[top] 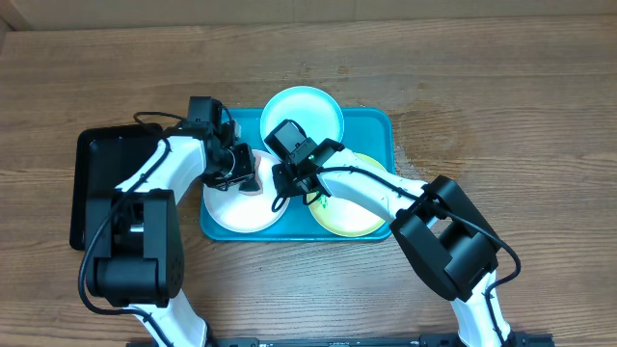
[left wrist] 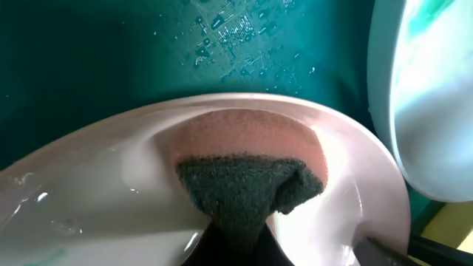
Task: Clean dirty plates on tray and stack at the side
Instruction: 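Scrub the white plate with the sponge in the left gripper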
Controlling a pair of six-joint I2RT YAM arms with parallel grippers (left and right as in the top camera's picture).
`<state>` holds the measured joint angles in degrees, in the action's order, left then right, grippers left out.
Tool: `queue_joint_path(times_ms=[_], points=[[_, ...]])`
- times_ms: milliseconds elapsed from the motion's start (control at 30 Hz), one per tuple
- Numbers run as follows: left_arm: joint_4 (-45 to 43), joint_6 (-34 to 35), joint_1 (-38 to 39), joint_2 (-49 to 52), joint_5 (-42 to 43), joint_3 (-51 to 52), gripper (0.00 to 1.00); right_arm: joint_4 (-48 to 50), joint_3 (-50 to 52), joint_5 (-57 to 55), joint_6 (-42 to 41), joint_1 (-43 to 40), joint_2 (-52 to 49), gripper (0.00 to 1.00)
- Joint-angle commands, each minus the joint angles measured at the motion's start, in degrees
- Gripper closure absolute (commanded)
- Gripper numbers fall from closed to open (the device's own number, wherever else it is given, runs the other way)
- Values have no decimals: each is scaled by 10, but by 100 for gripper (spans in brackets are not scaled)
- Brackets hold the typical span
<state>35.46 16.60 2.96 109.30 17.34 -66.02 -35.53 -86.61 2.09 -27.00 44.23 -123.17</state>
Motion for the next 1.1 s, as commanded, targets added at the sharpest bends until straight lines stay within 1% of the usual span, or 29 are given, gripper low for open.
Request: queue_joint_path(times_ms=[0,67,167,267,367,467,567,633,667,767,800,867,1067], points=[[-1,-2,0,44,-92,8,96,-5,7,-16,0,-9,-15,86],[17,3,-3,42,-163,7,96,-7,7,-16,0,-9,-15,86],[66,35,-8,40,-294,-2,96,-7,7,-16,0,-9,-15,86],[116,89,-8,40,-417,-16,96,-5,7,-16,0,-9,-15,86],[150,114,-8,40,-483,-34,96,-5,7,-16,0,-9,-15,86],[183,124,-8,40,-500,-66,96,-5,7,-16,0,-9,-15,87],[209,132,-7,37,-464,-108,96,-4,7,-16,0,-9,-15,87],[211,114,-7,34,-395,-130,96,-3,7,-16,0,-9,-15,87],[209,88,-7,33,-337,-141,96,-2,7,-16,0,-9,-15,87],[176,-50,-7,33,-101,-152,96,-2,7,-16,0,-9,-15,87],[162,-70,-7,33,-22,-150,96,-1,7,-16,0,-9,-15,87],[152,-67,-7,33,14,-144,96,-1,7,-16,0,-9,-15,87],[146,-67,-3,34,20,-115,96,2,7,-16,-1,-9,-15,87]])
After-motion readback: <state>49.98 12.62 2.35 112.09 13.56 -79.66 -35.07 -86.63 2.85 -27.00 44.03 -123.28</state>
